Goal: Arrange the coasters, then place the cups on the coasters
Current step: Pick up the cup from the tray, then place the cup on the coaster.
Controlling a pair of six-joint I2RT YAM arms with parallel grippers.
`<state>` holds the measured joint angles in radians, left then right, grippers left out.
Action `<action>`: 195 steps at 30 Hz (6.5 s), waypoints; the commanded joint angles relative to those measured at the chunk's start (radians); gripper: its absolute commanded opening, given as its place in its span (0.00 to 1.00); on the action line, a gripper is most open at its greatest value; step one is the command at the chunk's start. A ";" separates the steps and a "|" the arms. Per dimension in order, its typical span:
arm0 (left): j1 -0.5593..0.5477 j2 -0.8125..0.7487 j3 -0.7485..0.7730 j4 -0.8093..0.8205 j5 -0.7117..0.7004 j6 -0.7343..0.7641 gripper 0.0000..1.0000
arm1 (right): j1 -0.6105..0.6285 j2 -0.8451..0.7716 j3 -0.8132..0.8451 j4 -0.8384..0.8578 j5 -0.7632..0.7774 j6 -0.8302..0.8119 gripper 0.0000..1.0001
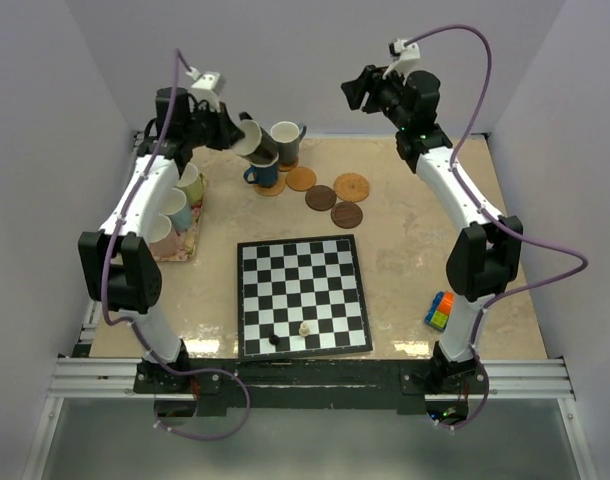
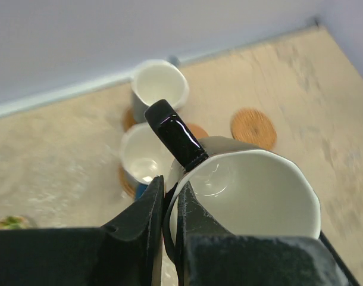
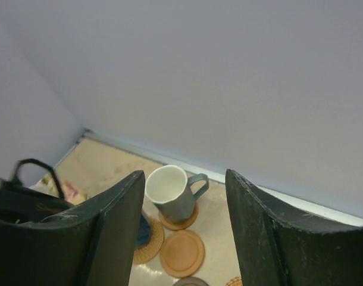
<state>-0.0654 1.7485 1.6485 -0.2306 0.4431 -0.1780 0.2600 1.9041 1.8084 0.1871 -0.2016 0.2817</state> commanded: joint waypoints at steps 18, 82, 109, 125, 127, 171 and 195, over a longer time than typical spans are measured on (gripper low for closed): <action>-0.183 0.146 0.241 -0.377 0.077 0.295 0.00 | 0.278 -0.013 0.175 -0.710 0.016 -0.317 0.57; -0.156 -0.159 -0.187 -0.158 0.056 0.074 0.47 | 0.438 -0.125 -0.339 -0.278 0.479 -0.029 0.00; 0.061 -0.440 -0.423 0.048 -0.345 -0.061 0.68 | 0.372 0.208 0.230 -0.571 0.817 0.370 0.00; 0.064 -0.419 -0.423 0.088 -0.362 -0.067 0.69 | 0.341 0.354 0.391 -0.552 0.820 0.275 0.00; 0.064 -0.415 -0.420 0.093 -0.362 -0.067 0.69 | 0.335 0.365 0.404 -0.545 0.806 0.267 0.00; 0.064 -0.373 -0.408 0.160 -0.327 -0.074 0.70 | 0.280 0.504 0.554 -0.546 0.623 0.205 0.00; 0.064 -0.371 -0.415 0.168 -0.310 -0.086 0.70 | 0.280 0.467 0.516 -0.549 0.653 0.201 0.00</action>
<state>-0.0067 1.3766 1.2282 -0.1196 0.1181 -0.2481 0.5423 2.4454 2.2906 -0.4412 0.4267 0.4786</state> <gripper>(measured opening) 0.694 0.070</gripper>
